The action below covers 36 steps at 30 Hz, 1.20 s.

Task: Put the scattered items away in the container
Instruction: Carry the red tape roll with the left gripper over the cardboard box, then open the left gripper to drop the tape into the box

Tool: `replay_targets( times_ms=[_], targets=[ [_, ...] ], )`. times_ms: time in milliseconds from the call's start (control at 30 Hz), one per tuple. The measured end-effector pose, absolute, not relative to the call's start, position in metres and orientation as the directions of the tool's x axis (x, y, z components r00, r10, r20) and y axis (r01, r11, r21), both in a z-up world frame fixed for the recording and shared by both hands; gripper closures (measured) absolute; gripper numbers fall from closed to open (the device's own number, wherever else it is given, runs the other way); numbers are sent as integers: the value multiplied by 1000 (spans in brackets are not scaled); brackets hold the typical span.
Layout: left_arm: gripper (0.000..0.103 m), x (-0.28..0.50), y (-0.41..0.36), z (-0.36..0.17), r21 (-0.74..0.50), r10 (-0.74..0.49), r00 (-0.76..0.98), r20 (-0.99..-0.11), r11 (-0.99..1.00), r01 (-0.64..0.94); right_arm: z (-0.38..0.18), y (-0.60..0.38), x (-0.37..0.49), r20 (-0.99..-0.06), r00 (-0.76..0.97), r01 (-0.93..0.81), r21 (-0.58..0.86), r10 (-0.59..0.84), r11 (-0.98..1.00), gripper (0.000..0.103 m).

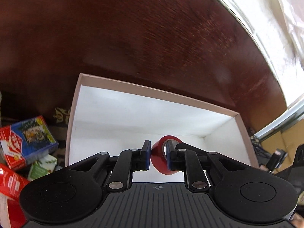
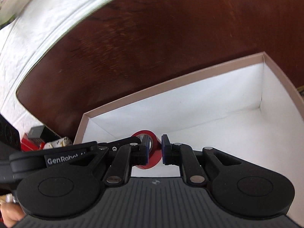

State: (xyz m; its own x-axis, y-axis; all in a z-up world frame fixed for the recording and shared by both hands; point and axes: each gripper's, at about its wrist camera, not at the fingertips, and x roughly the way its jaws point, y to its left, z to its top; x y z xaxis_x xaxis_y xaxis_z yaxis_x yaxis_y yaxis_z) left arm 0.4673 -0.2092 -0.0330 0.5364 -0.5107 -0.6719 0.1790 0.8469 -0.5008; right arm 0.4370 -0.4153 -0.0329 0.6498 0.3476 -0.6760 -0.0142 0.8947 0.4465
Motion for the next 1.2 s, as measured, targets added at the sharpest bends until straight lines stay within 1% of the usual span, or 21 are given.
replay_targets(
  times_ms=[167, 200, 233, 267, 300, 333, 367, 400, 433, 467, 500, 533, 633, 733, 833, 867, 900, 933, 1033, 1133, 1200],
  targets=[
    [91, 469, -214, -33, -488, -498, 535, -683, 855, 174, -44, -420, 437, -670, 645, 1, 482, 368, 876, 88],
    [89, 469, -214, -33, -490, -499, 534, -683, 855, 171, -45, -422, 440, -668, 645, 4, 489, 371, 872, 88],
    [72, 469, -213, -33, -495, -502, 533, -682, 852, 169, -46, -422, 440, -666, 646, 7, 495, 374, 869, 87],
    [69, 469, -212, -33, -510, -513, 528, -677, 844, 167, -46, -422, 439, -664, 647, 10, 499, 375, 867, 87],
    [60, 470, -211, -33, -528, -525, 526, -669, 834, 160, -47, -423, 439, -661, 647, 13, 507, 379, 862, 87],
    [45, 471, -210, -32, -551, -541, 526, -657, 820, 155, -46, -425, 441, -657, 647, 21, 523, 387, 852, 86],
    [42, 471, -207, -31, -573, -547, 531, -647, 809, 135, -46, -428, 441, -656, 650, 38, 532, 383, 846, 85],
    [31, 471, -204, -30, -601, -559, 534, -635, 791, 113, -46, -430, 439, -659, 658, 60, 528, 364, 847, 76],
    [18, 471, -200, -29, -648, -598, 525, -606, 753, 110, -44, -434, 437, -660, 672, 88, 522, 336, 848, 53],
    [16, 471, -197, -28, -682, -631, 513, -582, 722, 115, -43, -439, 434, -662, 689, 130, 513, 295, 849, 27],
    [12, 471, -198, -26, -692, -646, 499, -578, 712, 122, -41, -443, 430, -664, 701, 163, 504, 259, 848, 19],
    [12, 469, -199, -24, -683, -643, 496, -583, 719, 129, -40, -448, 426, -651, 716, 168, 511, 252, 843, 14],
    [12, 460, -204, -17, -636, -611, 510, -605, 757, 153, -34, -451, 416, -636, 717, 134, 526, 284, 840, 16],
    [12, 453, -204, -12, -639, -616, 509, -601, 753, 157, -28, -447, 407, -645, 721, 142, 493, 251, 859, 16],
    [12, 443, -201, -2, -629, -613, 510, -604, 759, 167, -25, -444, 398, -634, 724, 134, 514, 270, 847, 15],
    [10, 441, -199, 1, -621, -605, 516, -606, 765, 167, -24, -443, 394, -633, 724, 132, 518, 274, 845, 15],
    [3, 437, -197, 5, -603, -584, 528, -617, 782, 160, -22, -441, 391, -632, 723, 130, 521, 279, 843, 15],
    [0, 431, -195, 9, -581, -559, 545, -625, 799, 154, -18, -442, 389, -630, 723, 128, 525, 283, 841, 15],
    [0, 415, -185, 19, -562, -551, 577, -603, 807, 183, -6, -438, 377, -611, 733, 104, 536, 300, 838, 15],
    [0, 389, -164, 30, -597, -579, 577, -576, 780, 186, 7, -428, 356, -593, 747, 97, 544, 301, 833, 15],
    [0, 369, -152, 35, -618, -599, 584, -547, 760, 200, 18, -427, 346, -580, 757, 100, 560, 302, 822, 12]
  ],
)
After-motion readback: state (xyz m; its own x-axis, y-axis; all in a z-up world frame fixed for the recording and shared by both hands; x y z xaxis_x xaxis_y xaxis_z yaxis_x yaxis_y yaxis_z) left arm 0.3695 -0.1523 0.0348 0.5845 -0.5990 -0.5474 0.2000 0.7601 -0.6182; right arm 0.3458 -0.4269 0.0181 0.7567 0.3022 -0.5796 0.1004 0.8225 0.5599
